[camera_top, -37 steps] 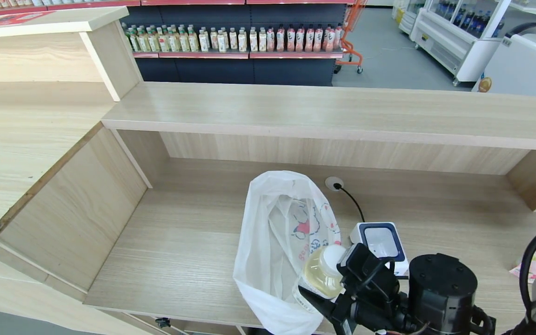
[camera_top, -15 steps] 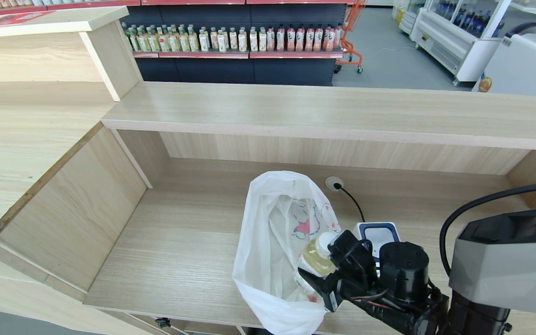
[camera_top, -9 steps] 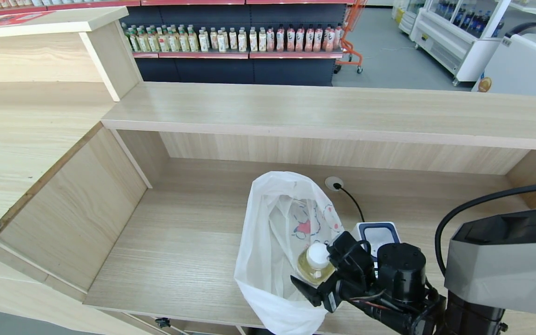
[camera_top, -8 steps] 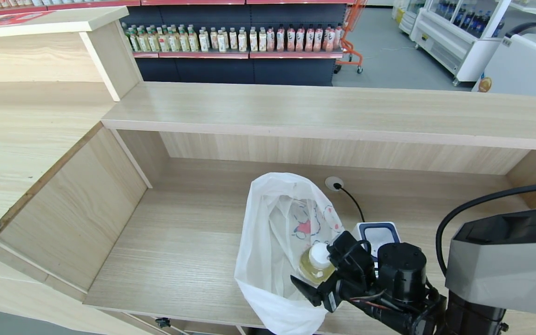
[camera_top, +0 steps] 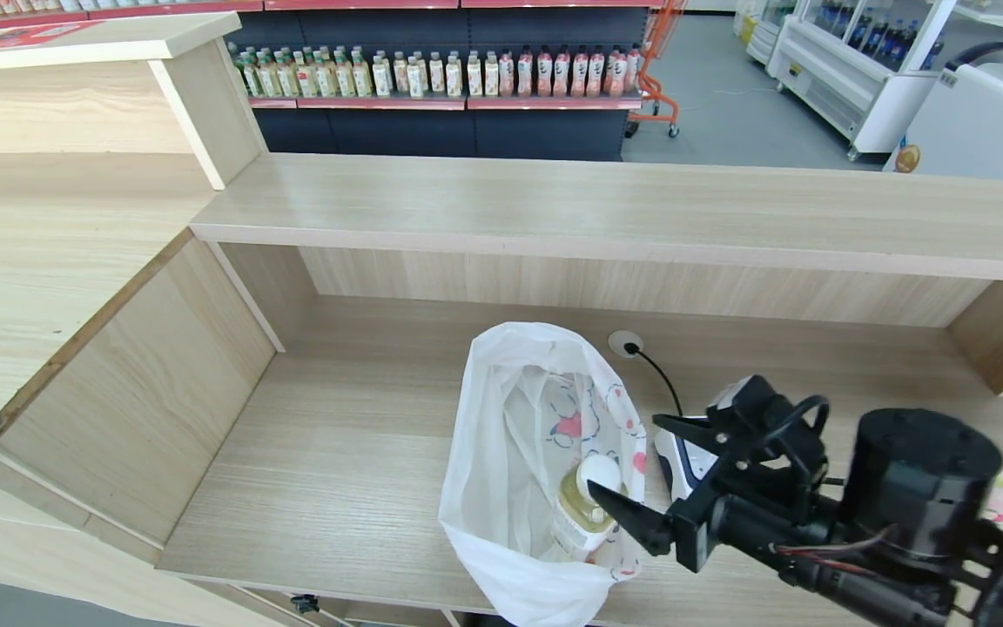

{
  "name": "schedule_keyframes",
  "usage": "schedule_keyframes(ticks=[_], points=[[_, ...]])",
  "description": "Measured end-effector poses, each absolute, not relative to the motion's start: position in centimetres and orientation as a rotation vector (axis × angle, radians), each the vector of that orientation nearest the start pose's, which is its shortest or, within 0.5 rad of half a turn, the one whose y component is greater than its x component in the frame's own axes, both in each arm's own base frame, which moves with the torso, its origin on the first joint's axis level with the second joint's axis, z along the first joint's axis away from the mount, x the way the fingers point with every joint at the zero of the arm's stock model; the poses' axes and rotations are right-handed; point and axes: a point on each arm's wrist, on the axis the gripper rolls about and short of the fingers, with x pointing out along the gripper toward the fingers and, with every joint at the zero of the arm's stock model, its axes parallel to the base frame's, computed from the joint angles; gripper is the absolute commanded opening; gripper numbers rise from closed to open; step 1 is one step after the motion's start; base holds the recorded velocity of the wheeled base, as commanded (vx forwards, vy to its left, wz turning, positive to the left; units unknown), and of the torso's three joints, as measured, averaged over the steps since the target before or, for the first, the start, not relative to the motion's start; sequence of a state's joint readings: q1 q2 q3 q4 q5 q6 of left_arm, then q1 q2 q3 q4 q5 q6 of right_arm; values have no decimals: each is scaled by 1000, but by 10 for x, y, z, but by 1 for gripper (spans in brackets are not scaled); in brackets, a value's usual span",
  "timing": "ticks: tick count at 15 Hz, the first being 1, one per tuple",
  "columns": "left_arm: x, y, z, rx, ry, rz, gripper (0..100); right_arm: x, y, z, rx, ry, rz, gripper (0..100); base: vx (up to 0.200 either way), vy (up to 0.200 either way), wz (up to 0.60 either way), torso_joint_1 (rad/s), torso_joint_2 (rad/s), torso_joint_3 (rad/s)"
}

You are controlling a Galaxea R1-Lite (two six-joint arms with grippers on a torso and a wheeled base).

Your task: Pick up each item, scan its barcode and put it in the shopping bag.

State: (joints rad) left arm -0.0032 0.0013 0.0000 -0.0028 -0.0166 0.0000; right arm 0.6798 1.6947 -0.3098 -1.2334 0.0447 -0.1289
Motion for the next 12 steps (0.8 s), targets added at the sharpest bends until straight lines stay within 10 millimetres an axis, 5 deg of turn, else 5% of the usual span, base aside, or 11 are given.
schedule_keyframes(ticks=[7,12], points=[[-23,0,76,0,-1,-20,100,115,64,204,-141,182,467,100,0,0,0,0,0,0],[-23,0,76,-1,-1,-19,100,78,39,211,-118,117,389,100,-40,-40,0,0,0,0]])
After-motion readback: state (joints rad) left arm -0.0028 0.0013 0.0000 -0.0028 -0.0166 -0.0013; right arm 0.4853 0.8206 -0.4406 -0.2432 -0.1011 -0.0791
